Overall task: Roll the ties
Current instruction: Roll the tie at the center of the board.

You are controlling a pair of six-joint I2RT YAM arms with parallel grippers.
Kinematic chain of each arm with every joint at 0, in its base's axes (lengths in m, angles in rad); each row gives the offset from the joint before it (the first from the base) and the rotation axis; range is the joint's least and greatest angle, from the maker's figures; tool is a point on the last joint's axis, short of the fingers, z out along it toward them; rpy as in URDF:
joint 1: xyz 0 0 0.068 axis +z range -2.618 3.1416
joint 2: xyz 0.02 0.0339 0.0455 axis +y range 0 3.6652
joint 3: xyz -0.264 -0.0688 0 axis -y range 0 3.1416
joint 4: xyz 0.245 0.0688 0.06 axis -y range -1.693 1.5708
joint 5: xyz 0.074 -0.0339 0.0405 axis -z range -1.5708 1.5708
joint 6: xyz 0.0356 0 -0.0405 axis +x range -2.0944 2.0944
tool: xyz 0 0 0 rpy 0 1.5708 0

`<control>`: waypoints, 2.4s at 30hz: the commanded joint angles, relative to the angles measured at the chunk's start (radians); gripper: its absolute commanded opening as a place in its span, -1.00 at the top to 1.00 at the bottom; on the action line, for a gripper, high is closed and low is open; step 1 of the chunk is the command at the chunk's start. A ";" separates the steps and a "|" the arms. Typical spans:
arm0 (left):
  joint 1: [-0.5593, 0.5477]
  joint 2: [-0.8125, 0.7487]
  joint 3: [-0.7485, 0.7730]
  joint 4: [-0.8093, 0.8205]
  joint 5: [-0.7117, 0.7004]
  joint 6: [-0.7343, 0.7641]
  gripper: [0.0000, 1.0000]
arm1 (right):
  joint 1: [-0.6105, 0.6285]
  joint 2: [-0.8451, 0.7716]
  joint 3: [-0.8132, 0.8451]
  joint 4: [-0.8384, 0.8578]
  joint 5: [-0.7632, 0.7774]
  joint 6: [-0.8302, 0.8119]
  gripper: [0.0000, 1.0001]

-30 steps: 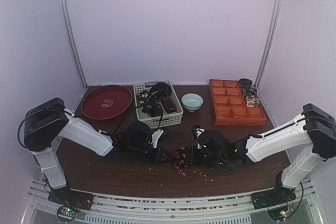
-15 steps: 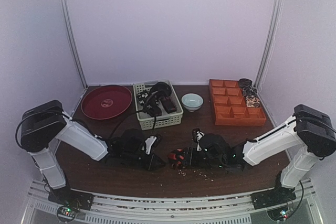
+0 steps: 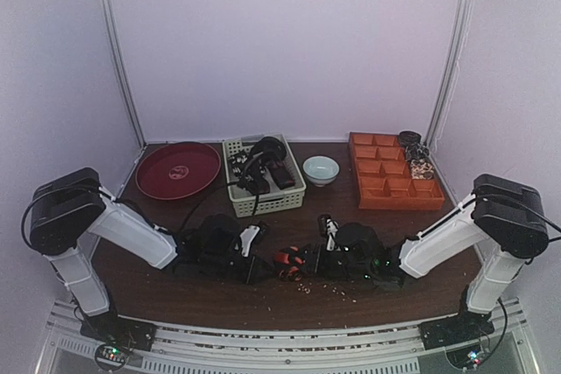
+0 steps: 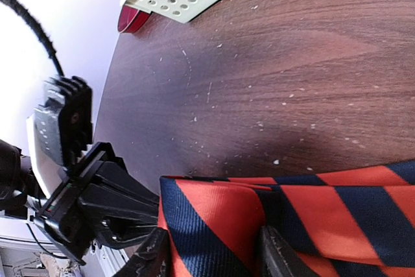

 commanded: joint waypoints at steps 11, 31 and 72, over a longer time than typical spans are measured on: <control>-0.045 -0.141 0.034 -0.038 -0.176 0.476 -0.17 | -0.070 0.039 -0.106 0.149 -0.078 -0.026 0.07; -0.049 0.022 0.177 -0.055 -0.101 0.821 -0.96 | -0.107 0.026 -0.131 0.182 -0.115 -0.047 0.07; -0.049 0.123 0.244 -0.102 -0.216 0.823 0.23 | -0.151 -0.076 -0.150 0.077 -0.129 -0.035 -0.04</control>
